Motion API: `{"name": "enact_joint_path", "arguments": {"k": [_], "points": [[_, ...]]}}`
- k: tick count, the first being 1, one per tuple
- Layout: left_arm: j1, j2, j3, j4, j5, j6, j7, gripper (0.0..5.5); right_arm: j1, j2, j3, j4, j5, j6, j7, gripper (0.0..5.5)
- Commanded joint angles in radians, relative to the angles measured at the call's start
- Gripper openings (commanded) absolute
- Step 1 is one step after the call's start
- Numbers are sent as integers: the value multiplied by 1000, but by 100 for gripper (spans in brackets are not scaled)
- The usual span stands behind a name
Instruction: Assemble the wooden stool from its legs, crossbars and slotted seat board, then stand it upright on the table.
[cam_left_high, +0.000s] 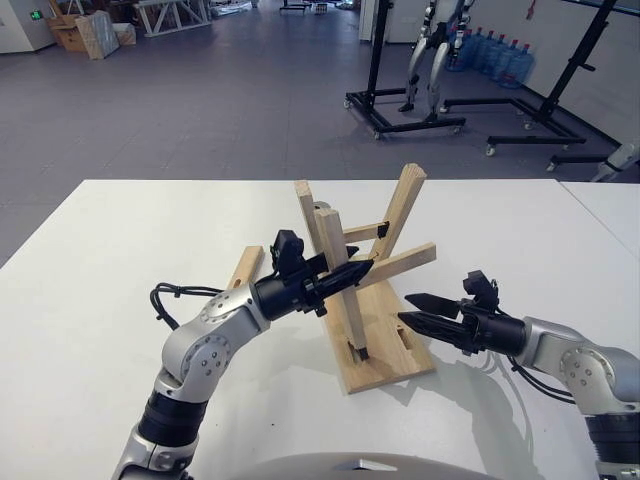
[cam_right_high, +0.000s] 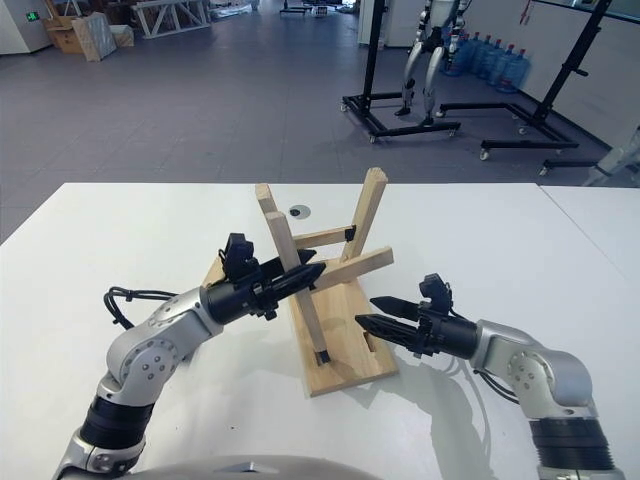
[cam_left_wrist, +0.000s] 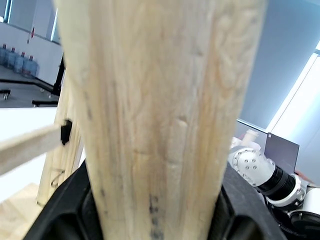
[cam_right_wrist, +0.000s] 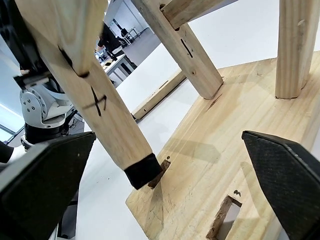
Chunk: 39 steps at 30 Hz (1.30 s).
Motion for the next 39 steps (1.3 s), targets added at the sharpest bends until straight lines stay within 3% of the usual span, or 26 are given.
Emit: {"name": "enact_joint_path", "arguments": {"k": [1, 14, 39], "points": [[13, 1, -6, 8, 34, -23, -13, 204, -11, 0, 1, -4, -12, 7, -8, 540], [-74, 38, 50, -17, 26, 8, -30, 204, 1, 23, 3, -18, -13, 11, -25, 540], [-44, 28, -3, 17, 82, -11, -76, 204, -1, 31, 7, -23, -14, 24, -29, 540]]}}
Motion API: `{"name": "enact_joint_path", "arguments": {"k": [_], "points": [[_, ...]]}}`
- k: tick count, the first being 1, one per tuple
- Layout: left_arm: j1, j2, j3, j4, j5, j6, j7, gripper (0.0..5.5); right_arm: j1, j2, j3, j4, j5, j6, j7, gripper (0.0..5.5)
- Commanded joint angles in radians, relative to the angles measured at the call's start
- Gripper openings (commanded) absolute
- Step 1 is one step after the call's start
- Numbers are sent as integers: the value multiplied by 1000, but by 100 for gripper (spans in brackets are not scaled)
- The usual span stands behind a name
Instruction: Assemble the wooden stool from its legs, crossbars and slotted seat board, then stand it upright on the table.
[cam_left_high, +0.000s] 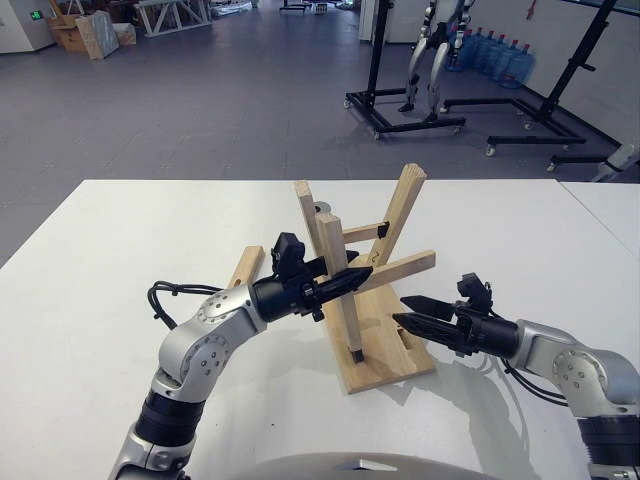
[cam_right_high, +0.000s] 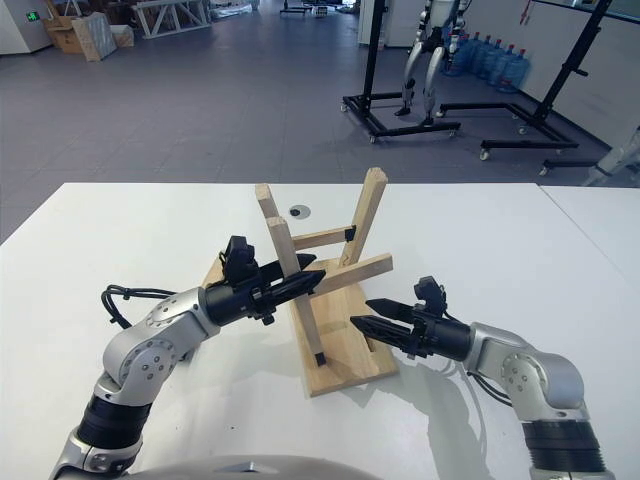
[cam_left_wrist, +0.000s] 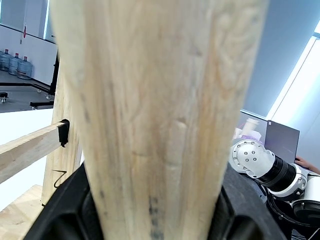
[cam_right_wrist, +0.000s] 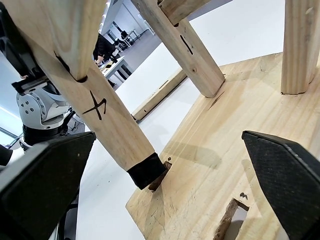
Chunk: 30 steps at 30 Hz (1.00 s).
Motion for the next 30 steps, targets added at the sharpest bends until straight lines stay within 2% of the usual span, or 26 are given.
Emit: {"name": "enact_joint_path", "arguments": {"k": [1, 7, 15, 19, 24, 30], "points": [[-9, 5, -26, 26, 46, -27, -16, 204, -5, -2, 5, -14, -6, 12, -8, 540], [10, 42, -102, 22, 170, -113, -54, 204, -4, 0, 9, -15, -7, 11, -8, 540], [44, 116, -149, 5, 311, -228, -64, 204, 4, 8, 15, -19, -7, 10, -11, 540], [77, 123, -199, 41, 405, -321, -57, 204, 52, -42, 8, -25, -36, -9, 22, 540], [87, 117, -258, 82, 411, -294, -78, 204, 106, -123, -23, 66, -119, -70, 78, 540], [68, 183, -335, 102, 524, -301, -91, 204, 152, -104, -41, 96, -140, -97, 78, 540]]}}
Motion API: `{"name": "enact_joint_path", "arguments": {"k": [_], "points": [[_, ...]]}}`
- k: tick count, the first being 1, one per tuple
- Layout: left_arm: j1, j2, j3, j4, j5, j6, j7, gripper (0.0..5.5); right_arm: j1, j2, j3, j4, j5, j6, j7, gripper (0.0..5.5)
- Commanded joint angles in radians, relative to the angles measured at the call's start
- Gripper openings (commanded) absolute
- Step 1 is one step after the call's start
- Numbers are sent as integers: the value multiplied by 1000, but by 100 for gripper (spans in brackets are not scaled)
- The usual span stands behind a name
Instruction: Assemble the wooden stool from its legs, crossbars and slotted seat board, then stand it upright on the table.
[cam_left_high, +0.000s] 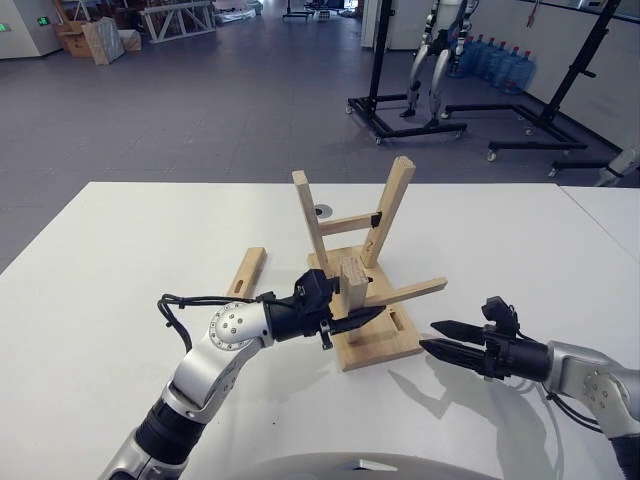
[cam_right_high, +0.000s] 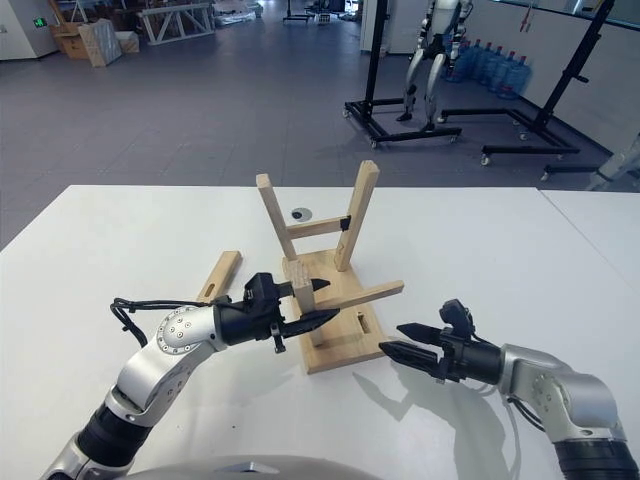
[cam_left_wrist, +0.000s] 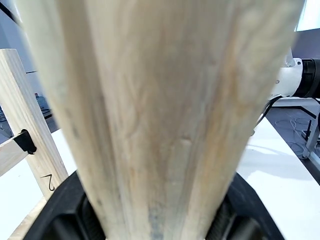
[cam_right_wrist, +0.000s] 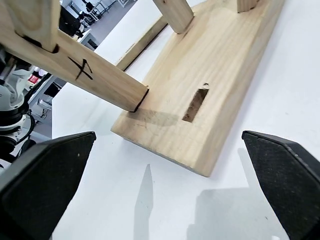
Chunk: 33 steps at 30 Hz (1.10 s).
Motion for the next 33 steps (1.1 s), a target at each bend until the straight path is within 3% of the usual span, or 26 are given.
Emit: {"name": "enact_joint_path", "arguments": {"k": [1, 12, 13, 21, 24, 27, 29, 33], "points": [[34, 77, -86, 73, 119, 65, -22, 204, 32, 14, -9, -5, -14, -17, -9, 540], [40, 78, -62, 113, 81, 83, -2, 204, 26, 53, 7, -16, -10, -8, -27, 540], [39, 75, -61, 119, 78, 83, 1, 242, 21, 56, 10, -14, -11, -9, -28, 540], [32, 89, -8, 76, 94, 100, 0, 363, 10, 69, 33, -6, -26, -18, -30, 540], [74, 171, 118, -35, 53, 163, 9, 403, 30, 68, 27, -9, -32, -27, -25, 540], [188, 276, 324, -172, -13, 295, 40, 403, 72, 65, 4, -8, -34, -43, -19, 540], [225, 271, 461, -222, -46, 431, 133, 403, 99, 68, -11, -11, -33, -53, -22, 540], [220, 191, 522, -260, -21, 699, 347, 403, 113, 80, -14, -21, -30, -54, -37, 540]]}}
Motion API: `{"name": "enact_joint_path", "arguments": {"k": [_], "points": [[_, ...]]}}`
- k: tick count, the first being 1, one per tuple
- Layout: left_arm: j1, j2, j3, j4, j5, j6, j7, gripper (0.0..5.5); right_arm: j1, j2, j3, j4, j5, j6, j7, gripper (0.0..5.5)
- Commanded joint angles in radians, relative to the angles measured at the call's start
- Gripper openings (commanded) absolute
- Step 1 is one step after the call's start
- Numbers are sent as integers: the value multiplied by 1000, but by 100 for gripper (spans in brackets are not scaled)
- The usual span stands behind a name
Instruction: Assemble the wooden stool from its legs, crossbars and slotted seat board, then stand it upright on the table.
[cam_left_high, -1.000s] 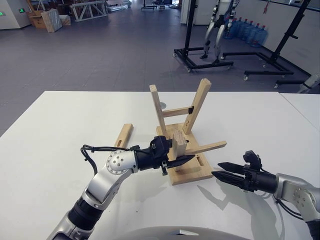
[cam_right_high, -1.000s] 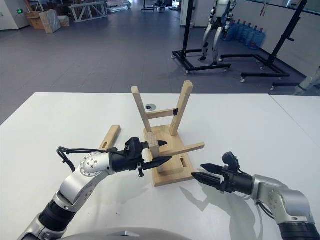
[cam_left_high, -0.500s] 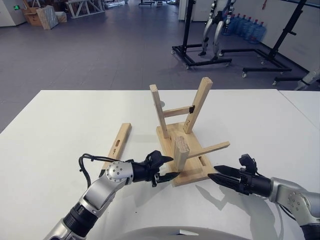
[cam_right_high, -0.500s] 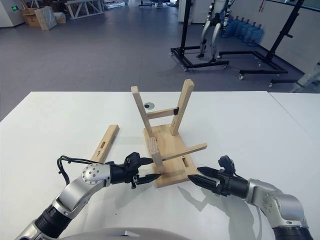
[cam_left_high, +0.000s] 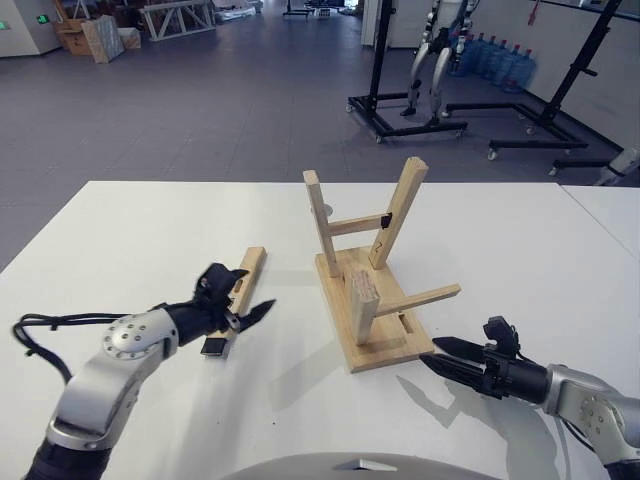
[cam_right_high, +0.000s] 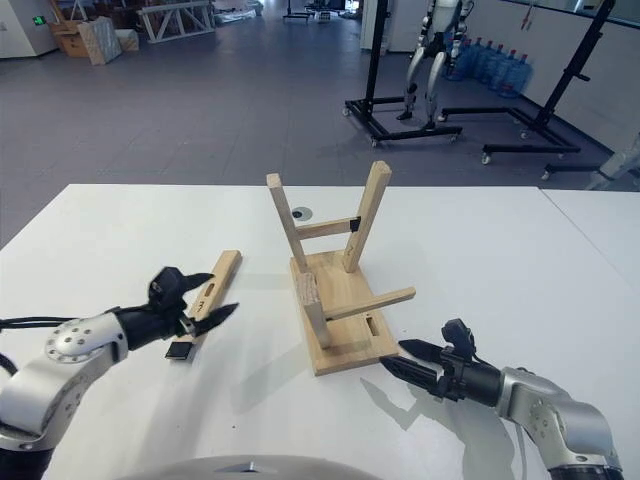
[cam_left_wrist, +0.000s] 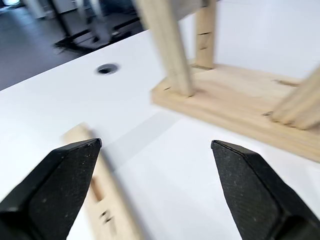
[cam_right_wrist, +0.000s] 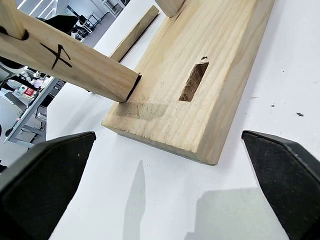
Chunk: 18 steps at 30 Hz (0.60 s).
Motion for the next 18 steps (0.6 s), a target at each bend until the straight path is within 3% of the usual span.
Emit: {"name": "enact_joint_path", "arguments": {"k": [1, 6, 12, 18], "points": [[-27, -113, 12, -6, 34, 243, 212, 403, 8, 10, 2, -4, -11, 8, -21, 540], [-48, -236, -44, 17, 75, 387, 363, 403, -26, 6, 16, 15, -18, 10, -18, 540], [-36, -281, 0, 164, 147, 332, 453, 403, -29, 17, 33, 11, -22, 9, -25, 540], [-12, -350, -5, 229, 101, 243, 402, 403, -33, 18, 37, 12, -21, 14, -29, 540]]}}
